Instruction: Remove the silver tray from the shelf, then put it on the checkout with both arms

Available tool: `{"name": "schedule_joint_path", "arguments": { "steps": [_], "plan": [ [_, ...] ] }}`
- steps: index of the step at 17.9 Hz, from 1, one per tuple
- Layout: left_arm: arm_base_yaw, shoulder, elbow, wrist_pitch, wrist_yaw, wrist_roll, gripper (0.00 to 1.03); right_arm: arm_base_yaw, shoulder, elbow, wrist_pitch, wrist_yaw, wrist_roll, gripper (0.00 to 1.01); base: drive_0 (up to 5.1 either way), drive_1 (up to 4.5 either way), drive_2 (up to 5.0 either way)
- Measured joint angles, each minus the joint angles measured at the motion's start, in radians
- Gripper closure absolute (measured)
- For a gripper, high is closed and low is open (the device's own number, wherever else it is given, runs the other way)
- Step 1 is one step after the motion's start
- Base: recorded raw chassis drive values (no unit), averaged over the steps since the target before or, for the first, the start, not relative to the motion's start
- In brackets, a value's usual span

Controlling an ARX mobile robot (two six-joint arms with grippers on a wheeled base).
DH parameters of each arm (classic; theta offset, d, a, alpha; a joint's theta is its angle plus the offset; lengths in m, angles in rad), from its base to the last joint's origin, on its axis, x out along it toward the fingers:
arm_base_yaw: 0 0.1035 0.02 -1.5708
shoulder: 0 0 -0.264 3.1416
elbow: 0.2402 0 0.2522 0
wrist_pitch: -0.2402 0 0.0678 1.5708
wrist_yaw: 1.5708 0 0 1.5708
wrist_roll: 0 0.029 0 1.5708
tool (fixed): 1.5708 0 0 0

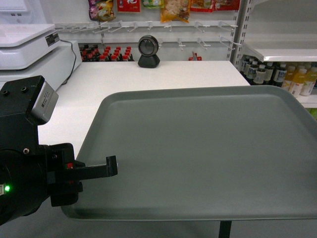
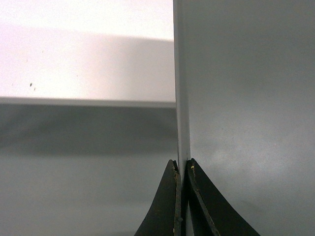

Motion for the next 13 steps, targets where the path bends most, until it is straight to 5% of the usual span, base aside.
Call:
{"name": "schedule_joint_path", "arguments": {
  "steps": [13],
  "plan": [
    [0.0,0.001,0.0,0.001,0.0,0.0,1.0,0.0,0.0,0.0,0.001,0.0,0.0,0.99,-0.1,4.27,-4.4]
  ]
}}
